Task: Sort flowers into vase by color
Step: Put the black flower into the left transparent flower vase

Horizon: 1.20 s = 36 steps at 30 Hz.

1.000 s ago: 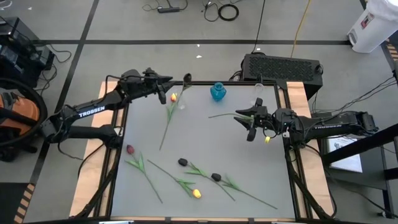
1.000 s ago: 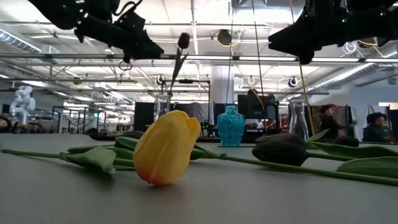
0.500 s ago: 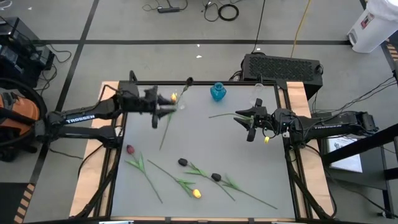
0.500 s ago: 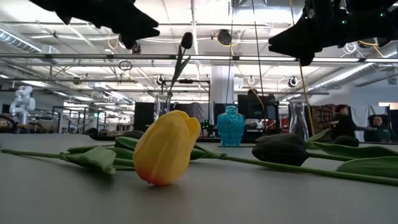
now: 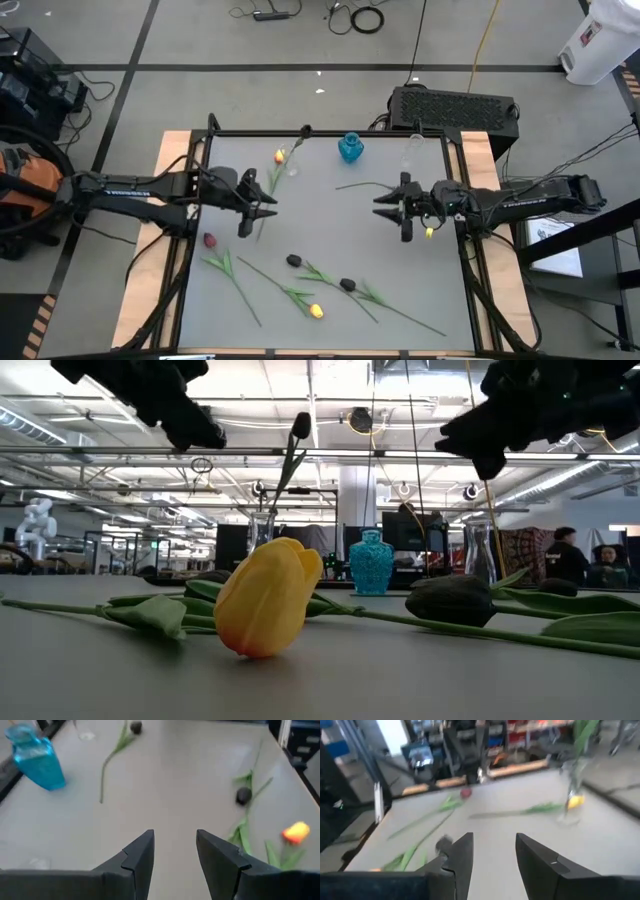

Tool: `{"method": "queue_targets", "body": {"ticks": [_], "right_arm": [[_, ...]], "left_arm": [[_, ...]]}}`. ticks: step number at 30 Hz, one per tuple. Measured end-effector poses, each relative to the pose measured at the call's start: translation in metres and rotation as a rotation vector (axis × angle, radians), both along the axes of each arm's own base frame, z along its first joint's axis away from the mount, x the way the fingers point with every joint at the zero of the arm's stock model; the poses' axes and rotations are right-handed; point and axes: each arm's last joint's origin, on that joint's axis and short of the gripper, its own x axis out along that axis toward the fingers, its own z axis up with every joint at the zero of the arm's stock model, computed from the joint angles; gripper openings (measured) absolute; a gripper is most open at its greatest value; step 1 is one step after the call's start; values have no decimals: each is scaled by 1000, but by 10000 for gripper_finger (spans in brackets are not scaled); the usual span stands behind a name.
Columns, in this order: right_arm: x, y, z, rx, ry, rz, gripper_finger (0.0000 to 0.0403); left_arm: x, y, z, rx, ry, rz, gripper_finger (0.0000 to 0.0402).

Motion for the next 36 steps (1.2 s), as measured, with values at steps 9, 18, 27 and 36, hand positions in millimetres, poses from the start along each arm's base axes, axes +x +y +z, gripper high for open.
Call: {"method": "queue_targets", "body": {"ticks": [9,18,27,36], "right_arm": [[11,23,-19,169,118,77,139],[14,52,-41,360,274,131,139],[40,92,-36,419,450,172,139],[69,126,-33,320,738,49,139]], "left_arm": [[0,-8,0,16,1,-21,154],[0,-8,0,31,1,-2,154],[0,-8,0,32,1,-2,154],[0,-8,0,40,1,-3,154]]}}
